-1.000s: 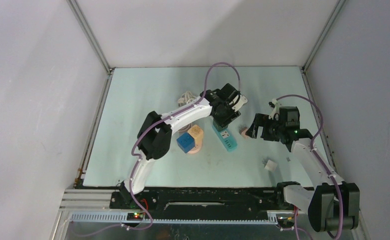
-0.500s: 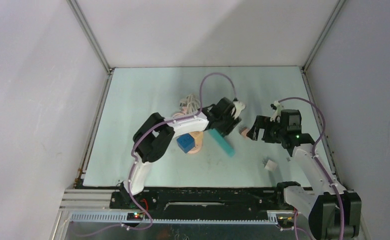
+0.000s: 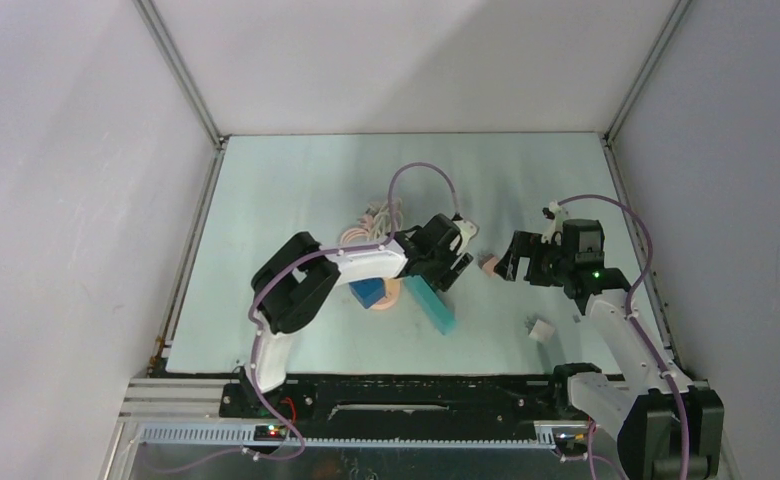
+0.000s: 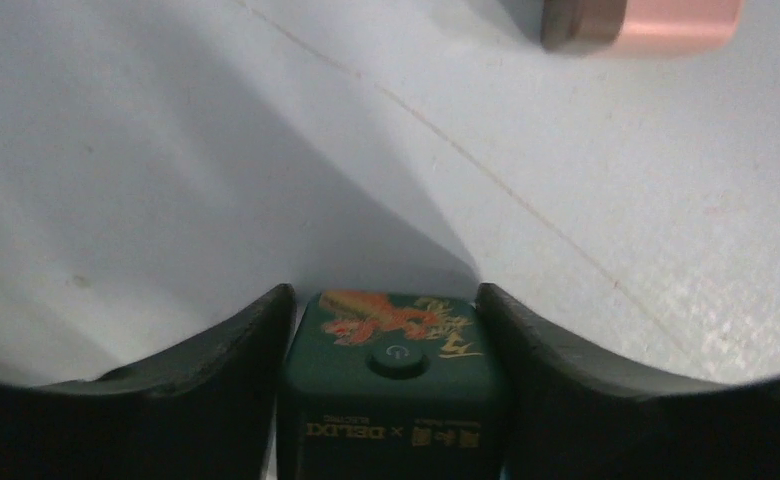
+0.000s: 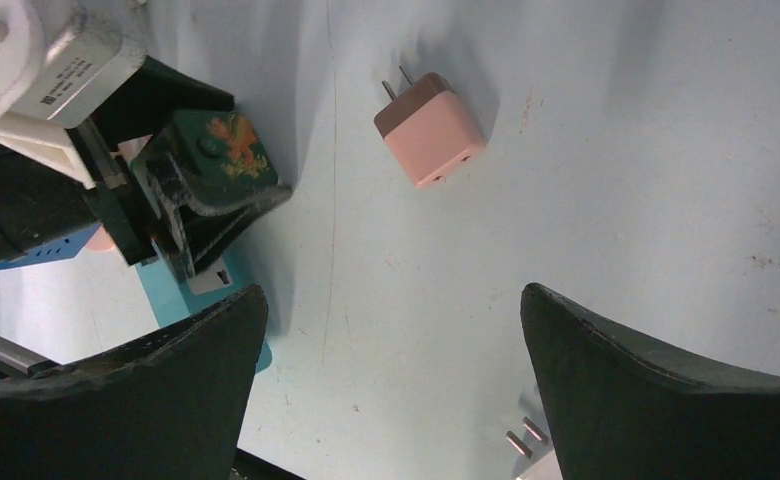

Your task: Insert the plug

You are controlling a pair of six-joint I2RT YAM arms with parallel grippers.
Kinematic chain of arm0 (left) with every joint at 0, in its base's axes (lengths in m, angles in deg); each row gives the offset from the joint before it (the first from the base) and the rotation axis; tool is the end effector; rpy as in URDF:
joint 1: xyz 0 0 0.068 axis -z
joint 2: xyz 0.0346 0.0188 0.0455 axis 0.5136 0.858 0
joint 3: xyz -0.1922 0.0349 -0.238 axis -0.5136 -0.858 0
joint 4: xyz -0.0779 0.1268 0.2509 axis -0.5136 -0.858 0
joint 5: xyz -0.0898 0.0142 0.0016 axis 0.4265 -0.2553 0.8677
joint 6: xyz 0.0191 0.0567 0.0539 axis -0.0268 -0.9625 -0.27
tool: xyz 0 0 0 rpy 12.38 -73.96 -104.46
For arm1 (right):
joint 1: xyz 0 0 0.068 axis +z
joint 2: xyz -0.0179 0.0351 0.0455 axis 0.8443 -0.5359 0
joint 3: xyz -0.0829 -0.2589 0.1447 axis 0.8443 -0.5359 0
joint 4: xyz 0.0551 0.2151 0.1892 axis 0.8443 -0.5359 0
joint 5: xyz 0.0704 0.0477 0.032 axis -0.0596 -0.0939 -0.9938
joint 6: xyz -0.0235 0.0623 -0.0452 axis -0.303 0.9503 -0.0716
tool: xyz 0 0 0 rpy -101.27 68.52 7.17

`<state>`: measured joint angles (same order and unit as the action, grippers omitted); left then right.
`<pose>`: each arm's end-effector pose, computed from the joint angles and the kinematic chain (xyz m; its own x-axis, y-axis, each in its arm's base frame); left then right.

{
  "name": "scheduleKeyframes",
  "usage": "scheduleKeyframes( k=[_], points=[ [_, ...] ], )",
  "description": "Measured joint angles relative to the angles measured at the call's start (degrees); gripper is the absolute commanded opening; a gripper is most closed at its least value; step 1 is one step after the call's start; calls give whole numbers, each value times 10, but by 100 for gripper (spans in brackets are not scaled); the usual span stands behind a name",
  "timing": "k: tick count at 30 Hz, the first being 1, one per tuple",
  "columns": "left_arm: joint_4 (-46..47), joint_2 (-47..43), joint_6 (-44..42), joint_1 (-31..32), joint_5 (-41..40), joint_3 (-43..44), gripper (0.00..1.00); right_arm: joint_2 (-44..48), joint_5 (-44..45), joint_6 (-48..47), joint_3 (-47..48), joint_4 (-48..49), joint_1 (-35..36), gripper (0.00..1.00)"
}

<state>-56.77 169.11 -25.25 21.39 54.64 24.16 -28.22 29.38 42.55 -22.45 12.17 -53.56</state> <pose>0.3058 -0.3907 0.1398 -0.5311 0.5742 -0.6231 0.7392 0.6734 -0.0095 0.2331 0.0410 0.2238 -0.7642 0.2136 -0.6086 -0.1001 0.8929 0.4390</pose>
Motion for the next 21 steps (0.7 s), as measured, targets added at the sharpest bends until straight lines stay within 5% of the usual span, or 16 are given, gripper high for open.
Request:
scheduleKeyframes(
  k=[2,12,21],
  points=[
    [-18,-16,9,1,-3,-17,99,0,0,0,0,0,4,100],
    [-1,-213,34,1,-22,-70,100,0,4,1,0,7,77,99],
    [17,-439,66,-42,-59,-178,100,-58,69,-1,0,62,278,84]
  ],
)
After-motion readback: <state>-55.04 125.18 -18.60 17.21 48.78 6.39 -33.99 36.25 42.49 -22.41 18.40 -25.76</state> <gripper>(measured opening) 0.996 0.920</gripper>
